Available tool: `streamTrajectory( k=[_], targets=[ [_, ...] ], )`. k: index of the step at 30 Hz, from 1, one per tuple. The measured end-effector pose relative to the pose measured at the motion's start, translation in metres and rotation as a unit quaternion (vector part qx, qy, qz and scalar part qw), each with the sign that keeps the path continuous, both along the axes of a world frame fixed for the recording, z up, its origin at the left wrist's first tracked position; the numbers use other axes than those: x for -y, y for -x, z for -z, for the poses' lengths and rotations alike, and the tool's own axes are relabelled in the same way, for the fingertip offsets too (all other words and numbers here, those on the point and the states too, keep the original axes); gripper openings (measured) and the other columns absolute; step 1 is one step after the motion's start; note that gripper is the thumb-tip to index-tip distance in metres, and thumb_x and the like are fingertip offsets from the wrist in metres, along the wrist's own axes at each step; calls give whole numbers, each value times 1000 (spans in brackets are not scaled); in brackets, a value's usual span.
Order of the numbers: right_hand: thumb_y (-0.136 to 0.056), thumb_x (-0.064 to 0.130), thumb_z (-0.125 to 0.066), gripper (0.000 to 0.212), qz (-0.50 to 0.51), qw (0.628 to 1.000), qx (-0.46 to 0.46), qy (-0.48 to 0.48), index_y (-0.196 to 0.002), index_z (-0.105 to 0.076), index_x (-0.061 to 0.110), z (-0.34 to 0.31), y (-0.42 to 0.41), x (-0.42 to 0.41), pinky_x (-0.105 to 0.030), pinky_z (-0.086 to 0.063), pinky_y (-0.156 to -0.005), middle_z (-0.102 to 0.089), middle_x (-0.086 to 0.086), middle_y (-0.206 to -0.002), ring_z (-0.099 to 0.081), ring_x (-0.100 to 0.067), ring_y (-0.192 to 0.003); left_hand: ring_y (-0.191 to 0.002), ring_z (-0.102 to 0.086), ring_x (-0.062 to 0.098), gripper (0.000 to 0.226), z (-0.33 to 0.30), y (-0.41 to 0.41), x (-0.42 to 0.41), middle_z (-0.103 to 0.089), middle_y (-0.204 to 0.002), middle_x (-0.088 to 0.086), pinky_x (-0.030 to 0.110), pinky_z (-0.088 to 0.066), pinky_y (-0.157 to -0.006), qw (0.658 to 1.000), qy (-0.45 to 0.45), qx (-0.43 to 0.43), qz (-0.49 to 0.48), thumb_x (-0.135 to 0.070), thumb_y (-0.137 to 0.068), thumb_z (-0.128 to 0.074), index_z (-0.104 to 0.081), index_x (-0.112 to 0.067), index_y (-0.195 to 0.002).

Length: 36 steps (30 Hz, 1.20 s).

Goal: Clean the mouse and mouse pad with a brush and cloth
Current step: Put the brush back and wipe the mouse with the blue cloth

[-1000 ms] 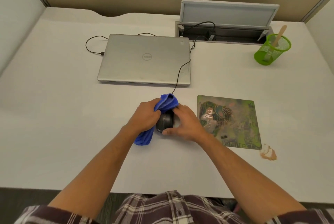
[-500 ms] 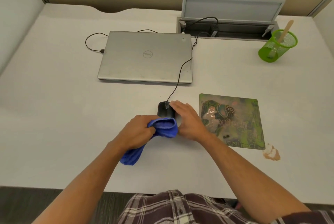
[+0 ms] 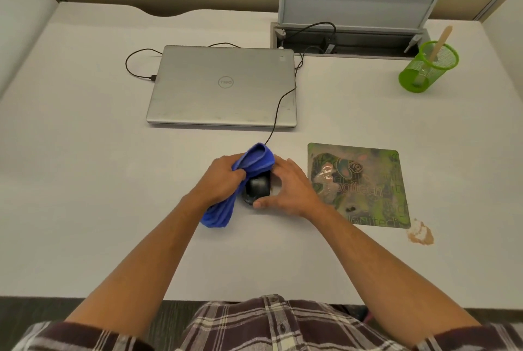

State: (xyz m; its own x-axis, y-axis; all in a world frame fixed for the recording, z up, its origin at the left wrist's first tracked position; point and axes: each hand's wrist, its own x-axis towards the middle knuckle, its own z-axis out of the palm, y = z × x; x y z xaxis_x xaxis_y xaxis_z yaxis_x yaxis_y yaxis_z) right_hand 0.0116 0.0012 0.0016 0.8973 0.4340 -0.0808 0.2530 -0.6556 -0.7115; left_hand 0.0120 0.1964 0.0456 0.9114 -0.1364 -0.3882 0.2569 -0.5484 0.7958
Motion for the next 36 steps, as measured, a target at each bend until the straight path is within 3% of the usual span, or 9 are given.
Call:
streamTrajectory(
  k=[6, 12, 15, 18, 21, 23, 26, 30, 36],
  targets=[
    [-57, 71, -73, 101, 7, 1000, -17, 22, -143, -34, 35, 5, 0, 0, -32, -8, -118, -40, 7, -150, -27, -10, -141, -67, -56, 26, 21, 1, 23, -8, -66, -81, 11, 40, -48, -66, 1000, -19, 14, 11, -4, -85, -48, -65, -15, -92],
    [-70, 47, -80, 96, -4, 999, -6, 38, -149, -33, 17, 11, 1, 4, -32, -5, -119, -33, -1, -156, -22, -14, -146, -79, -63, 14, 43, -7, 45, -13, -69, -89, -11, 31, -52, -72, 997, -9, 14, 78, -15, -77, -46, -67, -35, -108],
    [-73, 44, -77, 93, -1, 999, -5, 50, -150, -31, 20, 10, 0, 5, -26, 0, -117, -30, 2, -157, -19, -10, -146, -63, -56, 11, 26, -11, 47, -18, -67, -76, -1, 30, -49, -65, 994, 43, -50, 83, -13, -74, -48, -68, -22, -89],
    [-68, 53, -79, 100, -4, 999, -11, 52, -150, -31, 19, 10, 0, 4, -29, -2, -119, -30, 2, -157, -19, -10, -146, -60, -57, 7, 23, -15, 41, -23, -66, -72, 2, 19, -48, -57, 991, 103, -74, 29, -16, -72, -53, -70, -23, -87],
    [-57, 75, -69, 113, 7, 998, -30, 49, -150, -30, 23, 10, 1, 4, -31, -2, -119, -30, 6, -157, -18, -8, -146, -60, -60, 8, 21, -16, 25, -24, -67, -68, -5, 22, -50, -56, 985, 138, -21, -105, -17, -73, -57, -69, -33, -81],
    [-54, 80, -63, 116, 4, 998, -28, 59, -150, -28, 25, 10, 0, 4, -30, -2, -118, -29, 6, -157, -17, -8, -146, -60, -60, 8, 25, -15, 11, -21, -67, -69, -10, 25, -52, -58, 984, 123, 12, -129, -13, -77, -57, -68, -35, -83],
    [-57, 77, -66, 105, 5, 999, -8, 35, -145, -32, 33, 9, 0, 3, -29, -5, -115, -37, 7, -152, -26, -5, -138, -69, -62, 3, 36, -10, -2, -9, -69, -79, -15, 14, -50, -61, 996, 67, 22, -54, -8, -81, -54, -65, -39, -95],
    [-56, 75, -67, 95, 4, 1000, -10, 18, -139, -38, 38, 6, 0, 2, -31, -10, -116, -43, 11, -145, -36, -7, -131, -69, -56, 19, 22, 6, -1, 2, -65, -80, 1, 30, -46, -64, 999, -25, 14, -18, -7, -85, -47, -63, -21, -91],
    [-57, 73, -69, 108, 7, 999, -28, 43, -148, -29, 32, 5, 2, 2, -35, -6, -120, -32, 9, -156, -19, -7, -145, -57, -49, 12, 13, 8, 20, -2, -61, -71, 4, 17, -41, -51, 999, -35, 7, -39, -8, -87, -47, -60, -11, -85]
  ],
)
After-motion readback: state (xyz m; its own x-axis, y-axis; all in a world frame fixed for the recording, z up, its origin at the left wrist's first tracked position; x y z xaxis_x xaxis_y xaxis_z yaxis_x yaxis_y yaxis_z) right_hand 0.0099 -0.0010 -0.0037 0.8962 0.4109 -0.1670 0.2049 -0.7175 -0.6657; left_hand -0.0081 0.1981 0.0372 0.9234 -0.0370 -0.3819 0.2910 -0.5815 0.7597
